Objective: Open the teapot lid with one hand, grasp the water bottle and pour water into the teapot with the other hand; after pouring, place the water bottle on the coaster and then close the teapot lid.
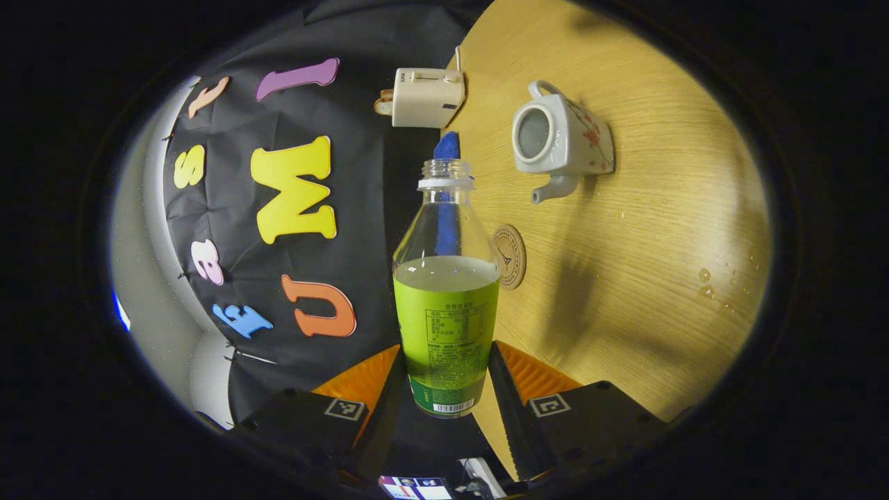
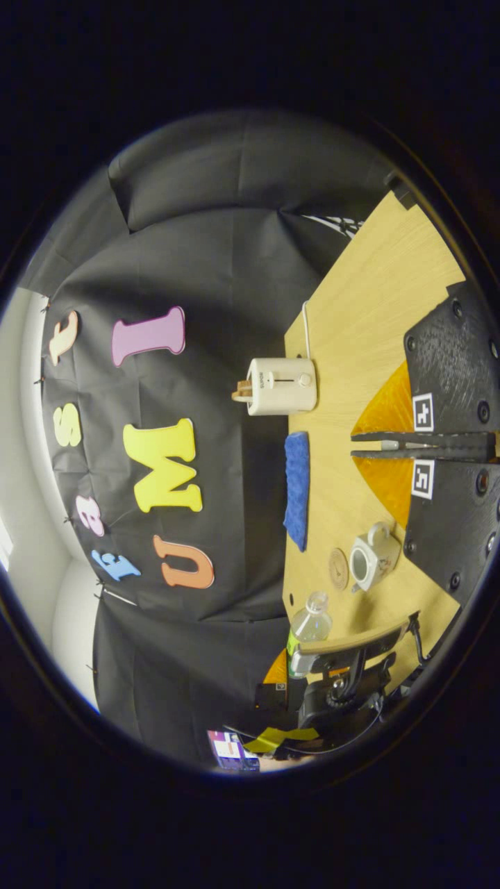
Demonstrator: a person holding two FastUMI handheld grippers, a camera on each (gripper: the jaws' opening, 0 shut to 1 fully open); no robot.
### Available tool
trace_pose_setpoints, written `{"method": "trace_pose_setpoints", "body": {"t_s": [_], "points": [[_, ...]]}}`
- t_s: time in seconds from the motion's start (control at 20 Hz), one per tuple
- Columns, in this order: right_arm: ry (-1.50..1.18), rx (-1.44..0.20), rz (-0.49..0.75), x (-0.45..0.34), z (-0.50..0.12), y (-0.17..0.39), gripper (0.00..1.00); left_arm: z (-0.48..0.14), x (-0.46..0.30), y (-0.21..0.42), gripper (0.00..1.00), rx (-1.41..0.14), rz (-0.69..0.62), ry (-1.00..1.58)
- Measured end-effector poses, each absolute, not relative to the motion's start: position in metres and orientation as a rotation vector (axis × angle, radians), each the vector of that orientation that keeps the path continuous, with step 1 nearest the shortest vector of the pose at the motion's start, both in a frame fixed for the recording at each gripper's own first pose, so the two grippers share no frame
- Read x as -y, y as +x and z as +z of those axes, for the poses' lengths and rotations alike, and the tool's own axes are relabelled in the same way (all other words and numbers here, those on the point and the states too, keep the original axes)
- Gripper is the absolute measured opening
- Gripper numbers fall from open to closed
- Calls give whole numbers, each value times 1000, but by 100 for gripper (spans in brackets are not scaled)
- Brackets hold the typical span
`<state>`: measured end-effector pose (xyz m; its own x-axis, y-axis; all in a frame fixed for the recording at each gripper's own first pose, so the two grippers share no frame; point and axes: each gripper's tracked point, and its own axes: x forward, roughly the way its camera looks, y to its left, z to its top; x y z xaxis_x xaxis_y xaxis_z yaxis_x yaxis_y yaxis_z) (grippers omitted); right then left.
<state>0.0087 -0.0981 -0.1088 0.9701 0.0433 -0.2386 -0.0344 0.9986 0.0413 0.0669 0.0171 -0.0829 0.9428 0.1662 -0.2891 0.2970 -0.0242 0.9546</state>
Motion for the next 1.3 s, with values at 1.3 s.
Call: {"method": "trace_pose_setpoints", "body": {"t_s": [1.3], "points": [[68, -239, 1, 127, -113, -2, 0, -47, 21, 79, 71, -244, -69, 2091]]}}
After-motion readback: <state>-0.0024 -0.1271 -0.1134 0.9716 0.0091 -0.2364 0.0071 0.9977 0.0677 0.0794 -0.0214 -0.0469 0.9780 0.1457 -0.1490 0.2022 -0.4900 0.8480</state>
